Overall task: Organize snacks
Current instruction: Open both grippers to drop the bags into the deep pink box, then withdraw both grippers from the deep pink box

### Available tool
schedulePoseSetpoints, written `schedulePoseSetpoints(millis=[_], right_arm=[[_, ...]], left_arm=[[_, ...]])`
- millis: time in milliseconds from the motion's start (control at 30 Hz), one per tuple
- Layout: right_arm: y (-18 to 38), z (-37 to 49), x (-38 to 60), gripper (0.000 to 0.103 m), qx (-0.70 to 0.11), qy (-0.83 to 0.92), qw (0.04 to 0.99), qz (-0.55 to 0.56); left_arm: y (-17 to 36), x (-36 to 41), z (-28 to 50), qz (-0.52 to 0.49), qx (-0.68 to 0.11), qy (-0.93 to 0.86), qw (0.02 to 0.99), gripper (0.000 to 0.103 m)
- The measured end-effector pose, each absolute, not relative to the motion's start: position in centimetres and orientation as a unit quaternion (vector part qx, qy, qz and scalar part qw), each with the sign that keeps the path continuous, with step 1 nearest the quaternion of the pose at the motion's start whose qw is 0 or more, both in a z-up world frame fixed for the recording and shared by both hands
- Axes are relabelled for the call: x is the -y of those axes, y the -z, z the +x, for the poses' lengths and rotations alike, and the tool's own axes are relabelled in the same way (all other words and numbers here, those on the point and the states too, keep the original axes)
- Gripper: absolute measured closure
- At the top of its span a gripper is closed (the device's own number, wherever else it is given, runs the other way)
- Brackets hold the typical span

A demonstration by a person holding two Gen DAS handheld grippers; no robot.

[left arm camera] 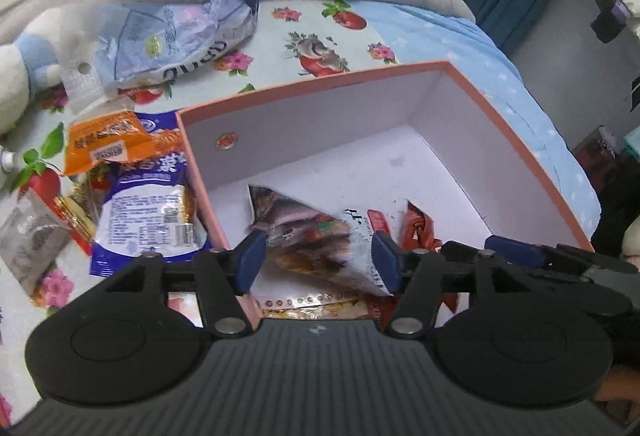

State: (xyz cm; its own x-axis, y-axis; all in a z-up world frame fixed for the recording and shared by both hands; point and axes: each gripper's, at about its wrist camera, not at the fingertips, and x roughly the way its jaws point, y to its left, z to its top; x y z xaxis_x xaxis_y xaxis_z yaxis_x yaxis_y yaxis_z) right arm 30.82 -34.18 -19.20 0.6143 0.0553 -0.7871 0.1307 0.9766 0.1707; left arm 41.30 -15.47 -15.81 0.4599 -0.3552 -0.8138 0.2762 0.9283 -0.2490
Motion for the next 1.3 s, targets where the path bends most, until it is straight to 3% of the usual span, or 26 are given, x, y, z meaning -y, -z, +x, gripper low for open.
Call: schedulePoseSetpoints(millis=[800,1300], right_arm=[[12.2,15.3,27.5,0.047,-0.304,-0.061,0.948,0.069],[12.1,7.4,24.2,0.047,-0.273,-0.104,0.955,0.044]], left_arm=[[6.0,7.2,20.9,-0.055,-0.327,0.134,0.934,0.038],[6.5,2.7,10.5,-0.062,-0.311,0.086,0.945,0.038]])
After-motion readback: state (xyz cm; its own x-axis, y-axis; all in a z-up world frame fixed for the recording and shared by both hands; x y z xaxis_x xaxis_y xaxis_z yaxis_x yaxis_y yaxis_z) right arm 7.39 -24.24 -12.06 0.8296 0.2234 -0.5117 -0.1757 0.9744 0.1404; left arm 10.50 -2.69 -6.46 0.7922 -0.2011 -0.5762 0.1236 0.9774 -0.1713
